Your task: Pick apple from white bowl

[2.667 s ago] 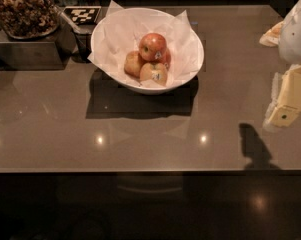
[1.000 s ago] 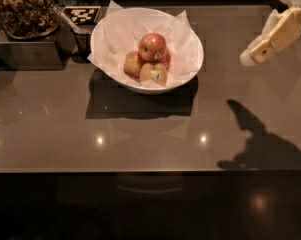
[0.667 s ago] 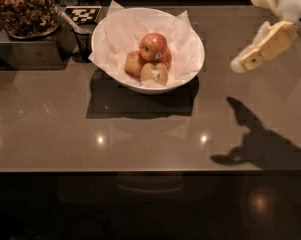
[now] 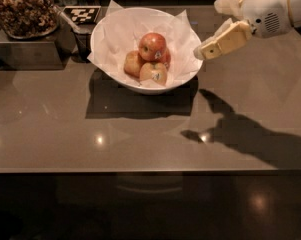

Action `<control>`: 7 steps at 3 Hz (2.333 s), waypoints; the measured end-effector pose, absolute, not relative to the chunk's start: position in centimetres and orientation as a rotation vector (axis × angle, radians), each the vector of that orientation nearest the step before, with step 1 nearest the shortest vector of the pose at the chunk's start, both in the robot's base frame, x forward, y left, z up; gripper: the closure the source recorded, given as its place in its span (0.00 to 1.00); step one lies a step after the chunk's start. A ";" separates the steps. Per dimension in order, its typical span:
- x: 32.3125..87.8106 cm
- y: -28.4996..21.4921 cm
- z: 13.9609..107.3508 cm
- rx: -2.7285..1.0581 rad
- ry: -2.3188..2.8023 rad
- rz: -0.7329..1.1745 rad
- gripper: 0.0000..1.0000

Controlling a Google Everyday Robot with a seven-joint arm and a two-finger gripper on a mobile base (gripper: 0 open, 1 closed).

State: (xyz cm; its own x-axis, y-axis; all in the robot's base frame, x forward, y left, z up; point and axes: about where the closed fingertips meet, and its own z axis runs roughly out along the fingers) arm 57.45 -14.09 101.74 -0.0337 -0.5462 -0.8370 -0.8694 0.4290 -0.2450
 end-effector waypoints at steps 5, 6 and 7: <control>62.0 -2.1 97.7 -1.354 1.563 0.664 0.04; 63.9 -3.5 98.8 -1.392 1.570 0.582 0.02; 65.6 -4.1 99.0 -1.411 1.574 0.548 0.00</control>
Offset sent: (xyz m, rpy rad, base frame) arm 0.0243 0.0876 -0.0395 0.1185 0.0305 0.1673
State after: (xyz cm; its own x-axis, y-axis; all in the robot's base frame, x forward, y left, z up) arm 65.64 -4.05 99.02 0.0822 -0.5284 -0.8450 -0.9390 0.2432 -0.2434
